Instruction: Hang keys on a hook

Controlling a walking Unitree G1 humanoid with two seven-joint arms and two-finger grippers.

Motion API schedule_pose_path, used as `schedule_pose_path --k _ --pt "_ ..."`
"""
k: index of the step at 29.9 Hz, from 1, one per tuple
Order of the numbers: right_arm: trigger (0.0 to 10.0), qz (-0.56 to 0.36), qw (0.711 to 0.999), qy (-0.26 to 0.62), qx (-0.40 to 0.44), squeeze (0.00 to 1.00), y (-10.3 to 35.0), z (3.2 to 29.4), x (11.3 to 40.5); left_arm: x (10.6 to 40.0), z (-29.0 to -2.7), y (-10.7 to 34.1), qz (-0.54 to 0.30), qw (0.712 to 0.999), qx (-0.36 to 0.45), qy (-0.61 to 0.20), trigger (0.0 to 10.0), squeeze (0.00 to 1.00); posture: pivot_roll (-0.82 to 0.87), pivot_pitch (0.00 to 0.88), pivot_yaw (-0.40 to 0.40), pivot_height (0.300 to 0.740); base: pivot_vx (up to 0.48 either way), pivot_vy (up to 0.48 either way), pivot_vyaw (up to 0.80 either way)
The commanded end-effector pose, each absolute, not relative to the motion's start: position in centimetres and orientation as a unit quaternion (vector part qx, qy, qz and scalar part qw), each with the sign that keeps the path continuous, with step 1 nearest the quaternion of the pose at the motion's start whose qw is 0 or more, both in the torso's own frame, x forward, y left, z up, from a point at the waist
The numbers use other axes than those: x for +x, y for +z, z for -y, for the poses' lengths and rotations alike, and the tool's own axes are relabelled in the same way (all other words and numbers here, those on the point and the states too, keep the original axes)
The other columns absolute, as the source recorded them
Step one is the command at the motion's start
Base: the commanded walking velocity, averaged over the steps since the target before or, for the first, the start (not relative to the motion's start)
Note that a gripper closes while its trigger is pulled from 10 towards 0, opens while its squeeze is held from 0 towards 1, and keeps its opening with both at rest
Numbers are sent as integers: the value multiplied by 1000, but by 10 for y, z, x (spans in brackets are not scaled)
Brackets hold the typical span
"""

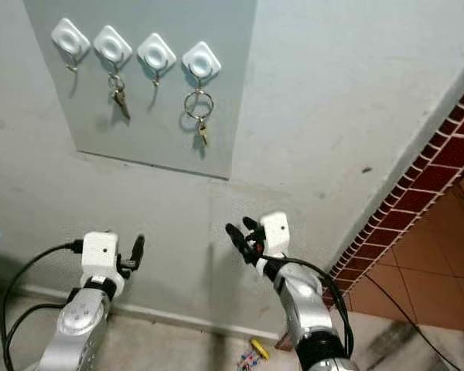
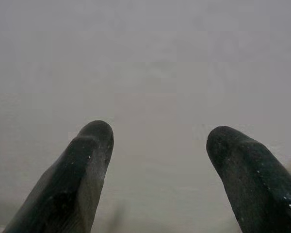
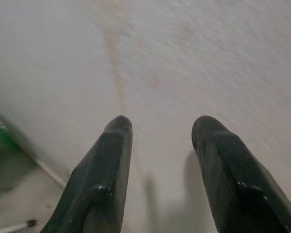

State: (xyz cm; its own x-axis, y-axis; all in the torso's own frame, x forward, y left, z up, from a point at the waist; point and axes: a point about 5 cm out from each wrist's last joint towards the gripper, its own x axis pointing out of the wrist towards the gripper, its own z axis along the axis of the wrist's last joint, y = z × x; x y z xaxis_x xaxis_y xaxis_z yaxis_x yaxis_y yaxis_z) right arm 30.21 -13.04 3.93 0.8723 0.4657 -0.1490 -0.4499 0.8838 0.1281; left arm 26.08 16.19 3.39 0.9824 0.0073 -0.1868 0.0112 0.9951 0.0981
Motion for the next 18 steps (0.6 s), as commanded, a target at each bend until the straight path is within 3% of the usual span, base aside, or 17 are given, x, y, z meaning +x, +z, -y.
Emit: schedule_pose_path --k 1,4,5,8,18 --pt "10000 -124 970 206 32 0 24 141 296 254 -165 18 -116 991 60 10 10000 0 -41 0 -50 740 0 0 0" --pt "10000 -129 971 200 27 0 21 142 295 254 -165 13 -113 992 62 13 10000 0 -41 0 -50 740 0 0 0" --pt "10000 -188 969 161 2 1000 0 151 283 249 -166 -6 -162 985 62 4 10000 0 -55 0 -30 740 0 0 0" --pt "10000 -305 946 97 -51 1000 -41 169 246 229 -170 -44 -285 958 35 0 10000 0 -66 0 -20 740 0 0 0" --pt "10000 -400 909 78 -86 1000 -75 177 197 189 -173 -77 -388 922 -4 17 10000 0 -97 0 3 740 0 0 0"
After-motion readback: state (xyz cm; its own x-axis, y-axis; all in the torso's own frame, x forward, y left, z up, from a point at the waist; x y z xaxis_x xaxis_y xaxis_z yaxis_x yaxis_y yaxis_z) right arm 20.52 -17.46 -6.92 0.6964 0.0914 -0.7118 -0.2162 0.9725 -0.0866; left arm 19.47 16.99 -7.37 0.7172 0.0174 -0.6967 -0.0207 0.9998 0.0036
